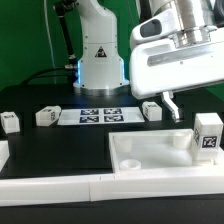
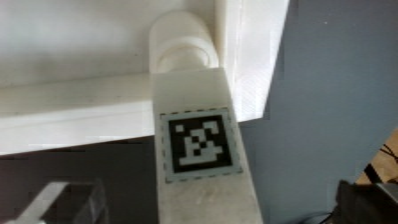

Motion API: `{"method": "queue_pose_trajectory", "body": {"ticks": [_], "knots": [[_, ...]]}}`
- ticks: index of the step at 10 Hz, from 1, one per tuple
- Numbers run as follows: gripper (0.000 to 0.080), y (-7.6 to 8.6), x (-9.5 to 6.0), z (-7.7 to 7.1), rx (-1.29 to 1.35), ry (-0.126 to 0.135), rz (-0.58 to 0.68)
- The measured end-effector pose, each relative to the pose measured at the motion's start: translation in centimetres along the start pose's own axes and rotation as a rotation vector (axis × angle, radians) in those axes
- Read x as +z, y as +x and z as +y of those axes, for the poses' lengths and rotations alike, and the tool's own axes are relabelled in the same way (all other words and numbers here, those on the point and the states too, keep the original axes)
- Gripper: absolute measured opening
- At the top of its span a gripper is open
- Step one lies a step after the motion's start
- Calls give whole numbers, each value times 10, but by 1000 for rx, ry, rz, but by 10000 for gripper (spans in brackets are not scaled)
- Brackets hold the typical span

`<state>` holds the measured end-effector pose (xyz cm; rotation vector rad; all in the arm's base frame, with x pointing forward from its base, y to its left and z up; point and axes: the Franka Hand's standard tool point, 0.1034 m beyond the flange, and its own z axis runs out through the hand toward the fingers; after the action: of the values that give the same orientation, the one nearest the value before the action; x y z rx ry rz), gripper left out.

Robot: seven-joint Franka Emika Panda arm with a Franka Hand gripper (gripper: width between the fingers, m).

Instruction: Assemble square table

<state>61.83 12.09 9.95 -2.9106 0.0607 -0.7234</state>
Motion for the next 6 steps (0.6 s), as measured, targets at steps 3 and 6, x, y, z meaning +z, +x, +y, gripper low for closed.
{"method": "queue_pose_trajectory", "body": {"ticks": [3,6], "knots": [[649,0,0,0,0,0,0],[649,0,1,-7,11,5,-105]]}}
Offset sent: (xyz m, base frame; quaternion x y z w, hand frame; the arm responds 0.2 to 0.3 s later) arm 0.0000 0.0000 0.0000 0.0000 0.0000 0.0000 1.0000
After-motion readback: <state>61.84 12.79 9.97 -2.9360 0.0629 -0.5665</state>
